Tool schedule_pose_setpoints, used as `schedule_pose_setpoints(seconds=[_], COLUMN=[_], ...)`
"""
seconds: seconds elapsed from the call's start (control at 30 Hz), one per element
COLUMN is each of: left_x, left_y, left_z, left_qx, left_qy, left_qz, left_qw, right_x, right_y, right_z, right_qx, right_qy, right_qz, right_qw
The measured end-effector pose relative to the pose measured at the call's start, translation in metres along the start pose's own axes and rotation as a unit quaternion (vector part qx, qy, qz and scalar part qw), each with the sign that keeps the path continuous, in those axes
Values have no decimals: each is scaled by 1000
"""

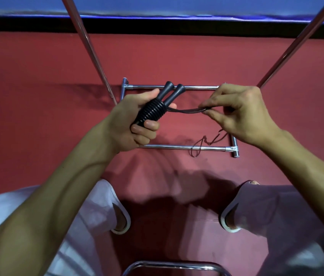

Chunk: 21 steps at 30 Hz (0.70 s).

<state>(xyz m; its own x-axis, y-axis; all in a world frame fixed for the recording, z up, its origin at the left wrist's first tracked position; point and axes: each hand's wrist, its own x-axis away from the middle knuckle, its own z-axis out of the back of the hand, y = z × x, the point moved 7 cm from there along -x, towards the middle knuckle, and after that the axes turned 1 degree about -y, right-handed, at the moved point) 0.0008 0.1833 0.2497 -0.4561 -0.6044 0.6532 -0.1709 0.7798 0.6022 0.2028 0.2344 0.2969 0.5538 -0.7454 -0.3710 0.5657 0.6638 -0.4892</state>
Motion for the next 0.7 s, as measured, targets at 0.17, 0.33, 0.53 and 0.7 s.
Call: schedule_pose_setpoints(seconds=[0.17,0.33,0.53,0.7], left_x=[1,-7,2,-2], left_y=[6,6,21,24], left_z=[4,15,18,15], left_qx=[3,-63,-188,-317], left_qy=[12,88,237,276], left_qz=[-12,-64,-181,-233], left_qw=[1000,992,936,877], right_x=[1,18,12,7], right_y=[3,8,8,-10], right_z=[-8,-44,-42,-27], right_qx=[-49,-413,-409,-163], right_qy=[-99,-229,-202,-191], right_qz=[-51,-342,-369,-198], right_qw=[993,813,810,948])
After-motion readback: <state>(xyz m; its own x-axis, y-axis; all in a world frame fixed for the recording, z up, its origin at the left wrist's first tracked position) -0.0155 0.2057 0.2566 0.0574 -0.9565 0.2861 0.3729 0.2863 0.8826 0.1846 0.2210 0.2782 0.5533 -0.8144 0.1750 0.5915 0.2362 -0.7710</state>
